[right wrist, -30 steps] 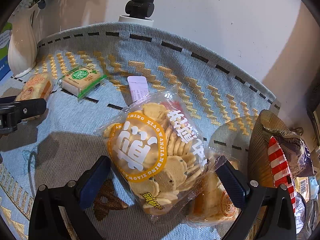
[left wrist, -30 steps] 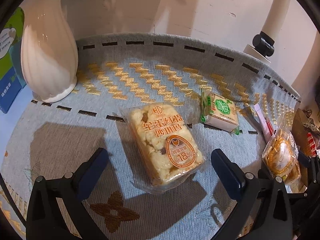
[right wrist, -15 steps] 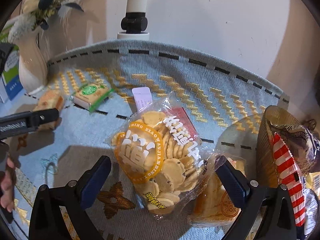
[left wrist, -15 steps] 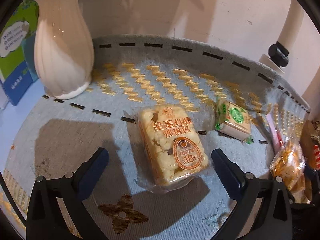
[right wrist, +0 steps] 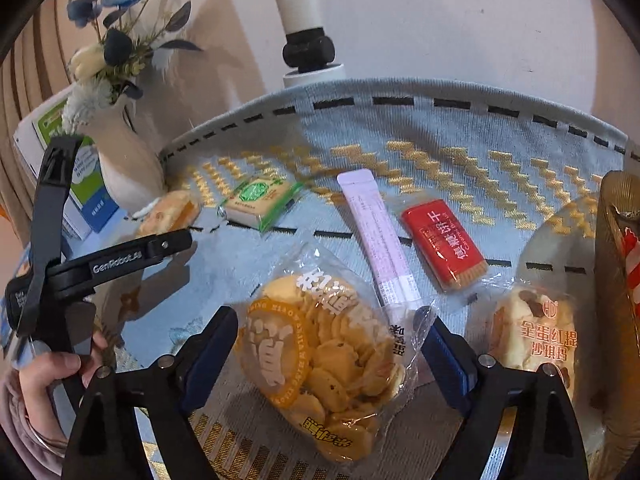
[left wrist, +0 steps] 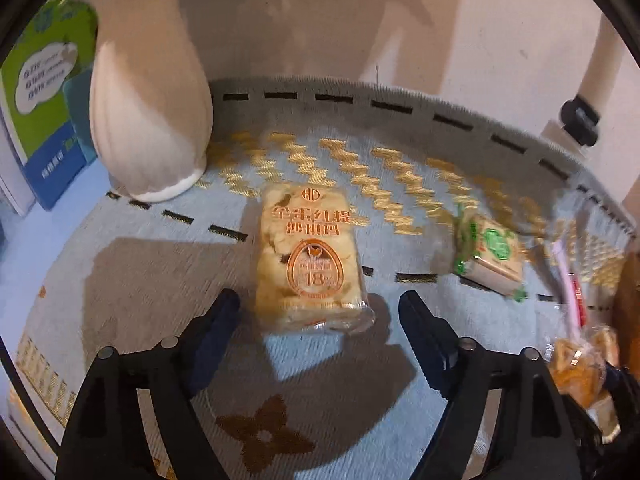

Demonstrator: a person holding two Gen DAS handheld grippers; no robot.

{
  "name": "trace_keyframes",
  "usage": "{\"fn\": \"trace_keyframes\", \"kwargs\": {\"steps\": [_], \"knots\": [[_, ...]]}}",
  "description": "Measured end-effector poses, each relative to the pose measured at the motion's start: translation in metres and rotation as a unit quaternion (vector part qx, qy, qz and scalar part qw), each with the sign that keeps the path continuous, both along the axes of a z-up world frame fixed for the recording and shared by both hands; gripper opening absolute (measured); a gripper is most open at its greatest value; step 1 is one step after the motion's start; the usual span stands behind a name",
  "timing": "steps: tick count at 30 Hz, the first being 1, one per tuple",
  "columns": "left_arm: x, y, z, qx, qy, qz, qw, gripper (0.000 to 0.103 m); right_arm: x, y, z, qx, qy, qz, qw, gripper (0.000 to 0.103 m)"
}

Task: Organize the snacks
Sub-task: 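Close the left tool on the egg cake packet while the right tool grasps the round cracker bag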

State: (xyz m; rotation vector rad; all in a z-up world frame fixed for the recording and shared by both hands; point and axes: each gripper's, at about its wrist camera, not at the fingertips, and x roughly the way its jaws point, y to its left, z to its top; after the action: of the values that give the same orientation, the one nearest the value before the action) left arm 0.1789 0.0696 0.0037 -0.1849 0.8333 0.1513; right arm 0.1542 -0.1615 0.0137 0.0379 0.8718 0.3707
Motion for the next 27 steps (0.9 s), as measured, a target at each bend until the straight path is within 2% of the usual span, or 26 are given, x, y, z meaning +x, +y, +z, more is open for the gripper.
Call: {"fn": "trace_keyframes", "kwargs": {"steps": [3,7,9,10,11,12,13,17,25,27], "knots": [[0.012,0.000,-0.001,0.010,0.008,0.014,0.9998,0.087,-0.004,0.008,-0.002,-0.011,0.010,-0.001,1.000,0.099],[0.016,0.005,0.002,0.002,0.003,0.024,0.9997,0.086,-0.005,0.012,-0.005,-0.013,0.010,-0.012,1.000,0.101],[0.016,0.013,0.005,-0.007,-0.003,0.024,0.9997,0.080,-0.005,0.012,-0.004,0.002,0.004,-0.015,1.000,0.100],[0.011,0.016,0.006,-0.011,-0.009,0.027,0.9995,0.059,-0.005,0.012,-0.003,0.006,0.000,-0.015,1.000,0.088],[0.008,0.020,0.008,-0.020,-0.018,0.032,0.9991,0.048,-0.006,0.010,-0.001,0.009,-0.008,-0.023,1.000,0.073],[0.005,0.025,0.009,-0.029,-0.021,0.032,0.9989,0.048,-0.006,0.005,-0.001,0.018,-0.008,-0.023,1.000,0.064],[0.002,0.028,0.009,-0.034,-0.024,0.033,0.9986,0.047,-0.006,0.002,-0.001,0.027,-0.010,-0.024,0.999,0.060],[-0.008,0.036,0.003,-0.041,-0.030,0.036,0.9980,0.046,-0.012,-0.008,0.004,0.075,-0.022,-0.006,0.997,0.059],[-0.019,0.051,0.008,-0.049,-0.032,0.046,0.9972,0.046,-0.021,-0.002,0.010,0.098,-0.040,0.031,0.994,0.059],[-0.009,0.037,0.003,-0.050,-0.034,0.047,0.9971,0.046,-0.018,-0.003,0.008,0.106,-0.038,0.030,0.993,0.059]]}}
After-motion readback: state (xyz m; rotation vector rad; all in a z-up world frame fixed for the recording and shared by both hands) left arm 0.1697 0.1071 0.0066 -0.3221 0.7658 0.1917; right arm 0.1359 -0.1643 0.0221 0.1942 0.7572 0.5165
